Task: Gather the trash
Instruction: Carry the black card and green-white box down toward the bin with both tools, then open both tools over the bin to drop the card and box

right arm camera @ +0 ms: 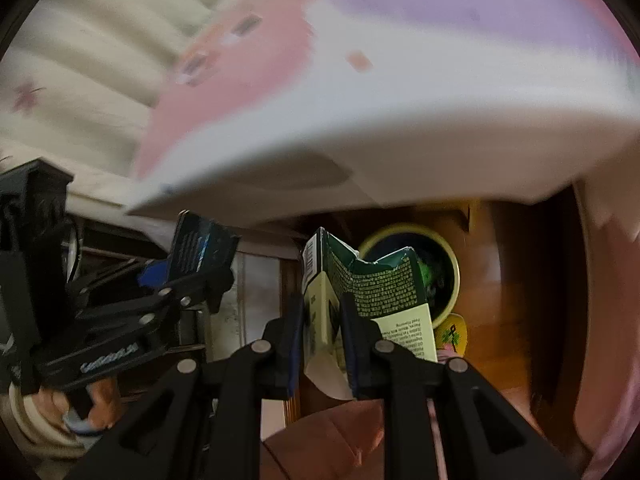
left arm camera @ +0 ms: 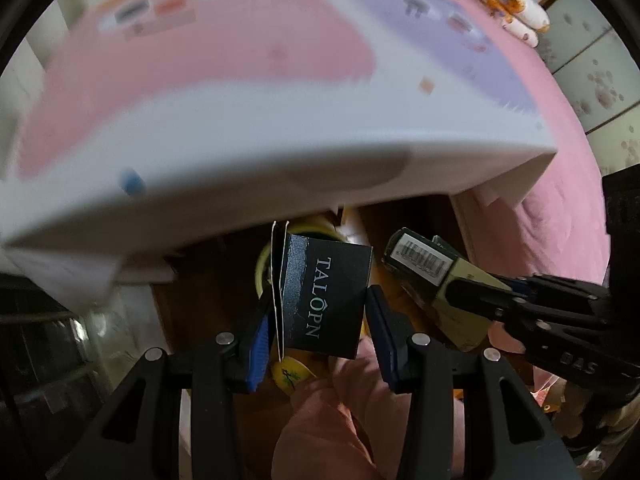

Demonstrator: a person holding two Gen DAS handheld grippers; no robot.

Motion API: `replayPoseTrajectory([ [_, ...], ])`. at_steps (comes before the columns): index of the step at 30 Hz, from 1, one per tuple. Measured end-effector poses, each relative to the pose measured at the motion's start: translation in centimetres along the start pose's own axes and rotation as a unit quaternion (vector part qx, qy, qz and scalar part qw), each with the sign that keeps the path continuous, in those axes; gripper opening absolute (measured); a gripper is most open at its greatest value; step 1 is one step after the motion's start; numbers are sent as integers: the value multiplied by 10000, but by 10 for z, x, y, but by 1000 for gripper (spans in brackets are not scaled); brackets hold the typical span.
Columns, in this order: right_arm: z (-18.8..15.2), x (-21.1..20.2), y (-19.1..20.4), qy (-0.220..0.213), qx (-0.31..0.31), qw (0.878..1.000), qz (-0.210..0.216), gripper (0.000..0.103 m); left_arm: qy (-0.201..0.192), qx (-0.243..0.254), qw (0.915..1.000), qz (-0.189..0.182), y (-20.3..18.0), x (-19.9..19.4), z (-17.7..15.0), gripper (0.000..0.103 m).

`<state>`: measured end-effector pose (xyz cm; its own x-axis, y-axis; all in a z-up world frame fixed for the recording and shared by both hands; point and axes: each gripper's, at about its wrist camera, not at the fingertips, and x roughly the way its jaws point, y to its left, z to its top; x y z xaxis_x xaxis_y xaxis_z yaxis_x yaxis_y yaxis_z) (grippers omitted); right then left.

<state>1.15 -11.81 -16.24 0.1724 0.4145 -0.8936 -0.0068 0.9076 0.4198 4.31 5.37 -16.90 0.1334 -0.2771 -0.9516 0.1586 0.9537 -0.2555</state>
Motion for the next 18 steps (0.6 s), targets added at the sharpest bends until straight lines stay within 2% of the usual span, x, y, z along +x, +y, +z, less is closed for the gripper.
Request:
replayPoseTrajectory([
  [5, -6, 66, -48, 251, 534, 9982, -75, 19, 204, -156, 9997, -4, 4, 65, -7, 43],
  [9, -2, 115, -78, 374, 746, 9965, -62, 22, 141, -271, 9995, 106, 8, 107, -6, 46],
  [10, -1, 123, -82, 389, 778, 9962, -72, 23, 110, -298, 9994, 139, 13, 113, -6, 50],
  [11, -2, 133, -88, 431, 806, 9958, -98, 25, 76, -331, 9993, 179, 14, 118, -5, 61],
  [12, -4, 141, -93, 467, 821, 9955, -114, 28, 18, -372, 9990, 228, 16, 124, -6, 67],
  [13, -4, 149, -96, 494, 825, 9953, -150, 37, -27, -394, 9989, 262, 16, 130, -4, 77],
  [14, -3, 155, -99, 510, 810, 9952, -189, 46, -64, -418, 9986, 305, 18, 134, -4, 82],
  [18, -3, 168, -106, 593, 721, 9954, -197, 50, -32, -526, 9975, 469, 19, 151, -7, 91],
])
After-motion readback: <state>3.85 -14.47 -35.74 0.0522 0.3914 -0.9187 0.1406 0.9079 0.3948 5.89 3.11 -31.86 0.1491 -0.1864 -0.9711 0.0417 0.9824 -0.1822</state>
